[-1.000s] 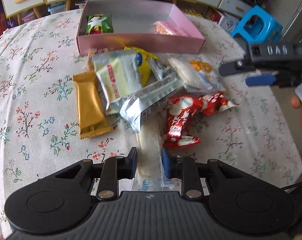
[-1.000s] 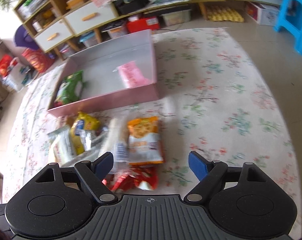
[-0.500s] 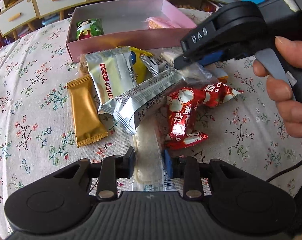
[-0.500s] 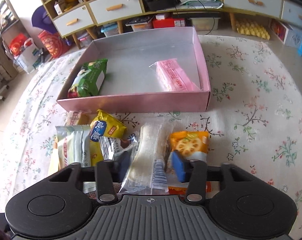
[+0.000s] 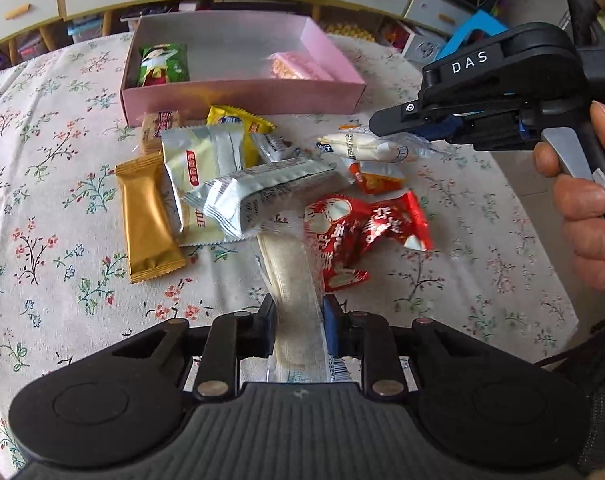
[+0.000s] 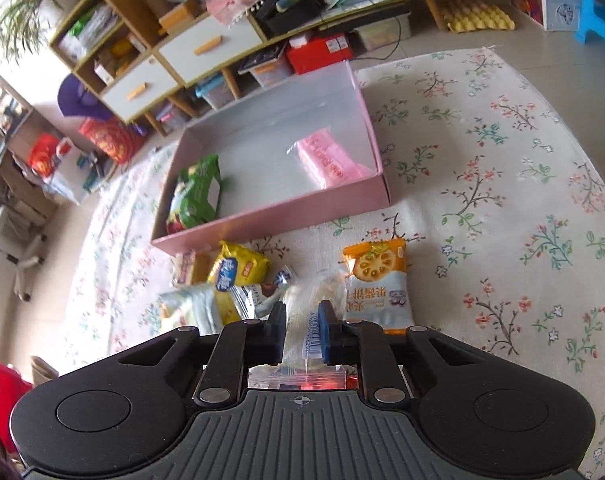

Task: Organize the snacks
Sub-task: 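Carry both clear packets up and over the pink box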

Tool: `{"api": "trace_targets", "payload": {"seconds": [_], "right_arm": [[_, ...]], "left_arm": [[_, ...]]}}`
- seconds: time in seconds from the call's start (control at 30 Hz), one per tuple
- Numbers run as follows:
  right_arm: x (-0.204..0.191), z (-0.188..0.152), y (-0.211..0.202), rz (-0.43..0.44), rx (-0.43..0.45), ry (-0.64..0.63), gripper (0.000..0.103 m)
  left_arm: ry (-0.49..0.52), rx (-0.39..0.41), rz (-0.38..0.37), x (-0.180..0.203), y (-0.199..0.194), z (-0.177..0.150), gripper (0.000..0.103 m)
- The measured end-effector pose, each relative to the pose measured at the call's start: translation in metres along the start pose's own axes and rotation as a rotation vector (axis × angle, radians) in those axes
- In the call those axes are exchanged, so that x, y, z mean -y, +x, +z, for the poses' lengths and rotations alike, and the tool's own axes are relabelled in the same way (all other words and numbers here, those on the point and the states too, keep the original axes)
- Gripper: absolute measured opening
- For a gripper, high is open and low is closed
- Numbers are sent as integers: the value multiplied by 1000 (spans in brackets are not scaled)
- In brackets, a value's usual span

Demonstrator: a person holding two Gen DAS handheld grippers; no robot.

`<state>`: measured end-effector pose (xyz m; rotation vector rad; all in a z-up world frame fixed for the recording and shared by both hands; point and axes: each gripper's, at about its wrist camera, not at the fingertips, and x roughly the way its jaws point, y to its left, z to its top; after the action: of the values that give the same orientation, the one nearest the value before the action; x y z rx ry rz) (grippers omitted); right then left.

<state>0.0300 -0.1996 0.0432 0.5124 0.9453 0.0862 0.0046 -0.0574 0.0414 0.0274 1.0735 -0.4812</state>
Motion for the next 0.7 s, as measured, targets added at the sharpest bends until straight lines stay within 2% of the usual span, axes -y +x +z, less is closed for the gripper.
{"api": "trace_targets", "payload": {"seconds": [0.4, 0.7], "right_arm": [[14, 6, -9, 45, 7, 82, 15], [16, 11, -12, 62, 16, 100, 15]], "left_arm": [[55, 92, -66, 3, -25, 3, 20], [36, 124, -80, -4, -30, 9, 20]]}}
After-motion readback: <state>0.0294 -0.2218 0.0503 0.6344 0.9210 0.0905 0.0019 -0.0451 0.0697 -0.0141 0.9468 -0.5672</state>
